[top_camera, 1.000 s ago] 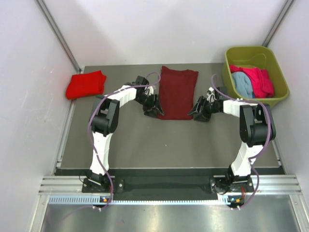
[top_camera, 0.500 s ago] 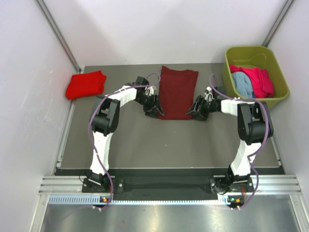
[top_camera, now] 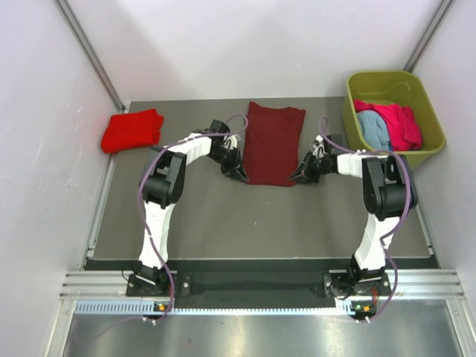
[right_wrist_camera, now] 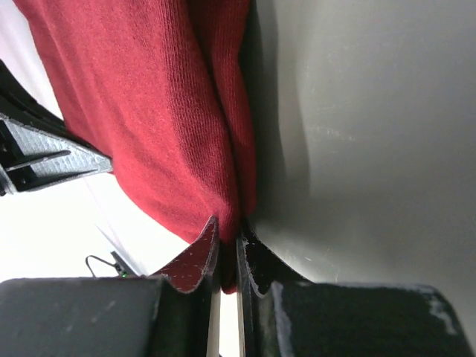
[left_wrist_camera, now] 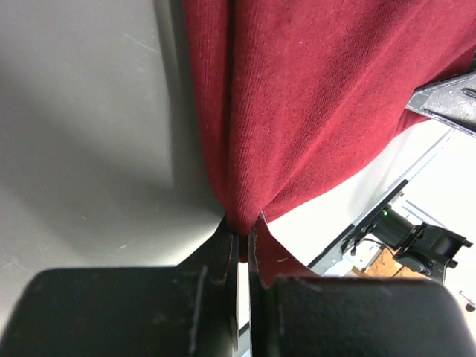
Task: Fold and stack the t-shirts
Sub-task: Fold the tshirt
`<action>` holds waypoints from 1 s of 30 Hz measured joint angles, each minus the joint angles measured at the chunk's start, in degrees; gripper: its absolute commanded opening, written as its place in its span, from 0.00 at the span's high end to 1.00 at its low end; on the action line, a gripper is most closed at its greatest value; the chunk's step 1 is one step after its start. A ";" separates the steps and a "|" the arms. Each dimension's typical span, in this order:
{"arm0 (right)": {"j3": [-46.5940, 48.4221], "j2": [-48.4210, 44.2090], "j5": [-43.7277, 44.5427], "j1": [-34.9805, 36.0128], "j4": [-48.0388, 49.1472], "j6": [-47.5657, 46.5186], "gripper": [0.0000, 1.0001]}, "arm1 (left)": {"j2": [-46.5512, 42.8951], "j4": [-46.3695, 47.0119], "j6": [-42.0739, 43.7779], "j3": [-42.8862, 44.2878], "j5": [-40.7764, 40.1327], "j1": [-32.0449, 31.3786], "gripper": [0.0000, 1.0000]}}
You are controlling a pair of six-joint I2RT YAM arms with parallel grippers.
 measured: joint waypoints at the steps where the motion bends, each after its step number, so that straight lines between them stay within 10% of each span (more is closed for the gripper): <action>1: -0.02 -0.15 0.20 0.00 -0.13 -0.07 1.00 | 0.00 0.02 0.15 0.00 0.04 0.00 1.00; 30: -13.51 -39.60 0.37 -0.22 -12.96 -6.03 1.00 | -34.67 -0.76 9.38 -11.85 -1.68 -10.12 1.00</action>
